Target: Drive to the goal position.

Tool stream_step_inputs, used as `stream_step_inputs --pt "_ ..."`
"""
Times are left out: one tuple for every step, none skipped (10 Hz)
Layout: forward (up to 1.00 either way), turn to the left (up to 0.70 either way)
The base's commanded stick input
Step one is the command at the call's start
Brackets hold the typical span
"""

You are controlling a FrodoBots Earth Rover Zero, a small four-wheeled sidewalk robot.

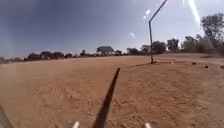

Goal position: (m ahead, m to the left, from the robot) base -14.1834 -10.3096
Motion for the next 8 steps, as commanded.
stream_step_inputs --pt "0.0 0.45" --pt "0.0 0.45" --pt "0.0 0.45" --pt "0.0 0.45" --pt "0.0 0.45" --pt "0.0 0.45" --pt "0.0 0.0" --pt "0.0 0.0"
